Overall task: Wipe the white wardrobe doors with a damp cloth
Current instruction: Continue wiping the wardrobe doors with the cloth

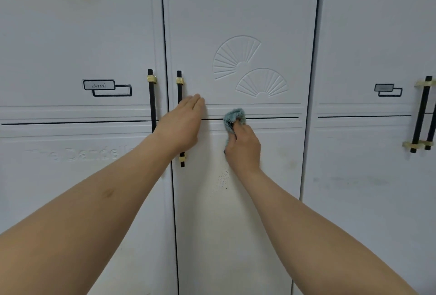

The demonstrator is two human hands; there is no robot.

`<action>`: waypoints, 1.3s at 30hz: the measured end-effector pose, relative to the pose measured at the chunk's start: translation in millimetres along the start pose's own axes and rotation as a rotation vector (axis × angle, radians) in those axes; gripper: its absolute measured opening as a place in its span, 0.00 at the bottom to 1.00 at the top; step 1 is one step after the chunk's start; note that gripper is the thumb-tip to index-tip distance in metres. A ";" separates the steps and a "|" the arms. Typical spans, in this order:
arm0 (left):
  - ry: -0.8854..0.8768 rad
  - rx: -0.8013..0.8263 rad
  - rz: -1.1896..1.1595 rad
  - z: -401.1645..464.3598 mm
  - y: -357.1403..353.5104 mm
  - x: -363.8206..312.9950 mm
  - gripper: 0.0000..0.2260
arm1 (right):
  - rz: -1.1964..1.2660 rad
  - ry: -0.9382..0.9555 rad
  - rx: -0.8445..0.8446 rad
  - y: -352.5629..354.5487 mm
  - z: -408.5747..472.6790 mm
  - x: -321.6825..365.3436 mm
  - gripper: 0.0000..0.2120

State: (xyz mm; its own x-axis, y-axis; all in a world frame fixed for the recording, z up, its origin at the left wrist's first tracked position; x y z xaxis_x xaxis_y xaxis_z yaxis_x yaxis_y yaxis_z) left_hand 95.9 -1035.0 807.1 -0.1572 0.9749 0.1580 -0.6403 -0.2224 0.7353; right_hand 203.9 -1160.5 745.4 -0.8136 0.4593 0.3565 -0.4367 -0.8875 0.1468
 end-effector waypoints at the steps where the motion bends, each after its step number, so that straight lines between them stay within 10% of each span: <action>1: -0.006 0.013 -0.023 1.0 0.9 0.4 0.40 | 0.001 0.016 0.001 -2.8 -2.8 8.8 0.18; 9: -0.002 -0.010 -0.196 -19.3 12.3 -5.7 0.37 | 0.037 0.232 0.348 -42.0 -27.1 85.3 0.16; 17: 0.088 0.100 -0.323 -56.0 37.8 14.9 0.34 | 0.323 -0.266 0.844 -16.8 -15.2 84.3 0.16; 22: 0.244 0.298 -0.928 -73.3 28.3 0.7 0.23 | 0.604 -0.453 0.985 31.7 -23.5 99.2 0.17; 27: 0.360 0.299 -1.129 -86.9 38.1 -13.2 0.07 | 0.552 -0.485 0.910 64.6 -22.7 87.4 0.07; 39: 0.305 0.258 -1.155 -56.4 0.8 -84.6 0.14 | 0.248 -0.273 0.587 114.5 -23.6 25.6 0.08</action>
State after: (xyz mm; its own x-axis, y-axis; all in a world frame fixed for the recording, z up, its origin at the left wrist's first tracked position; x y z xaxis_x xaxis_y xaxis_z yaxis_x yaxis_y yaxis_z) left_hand 66.3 -1118.5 757.2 0.2127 0.5465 -0.8100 -0.3574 0.8150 0.4560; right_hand 124.0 -1249.6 749.5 -0.7030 0.2836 0.6522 0.0922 -0.8730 0.4790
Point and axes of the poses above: each hand's wrist, its own z-axis towards the middle knuckle, its own y-axis out of the back of the hand, x = y × z, the point moved 10 cm from there along z, towards the middle knuckle
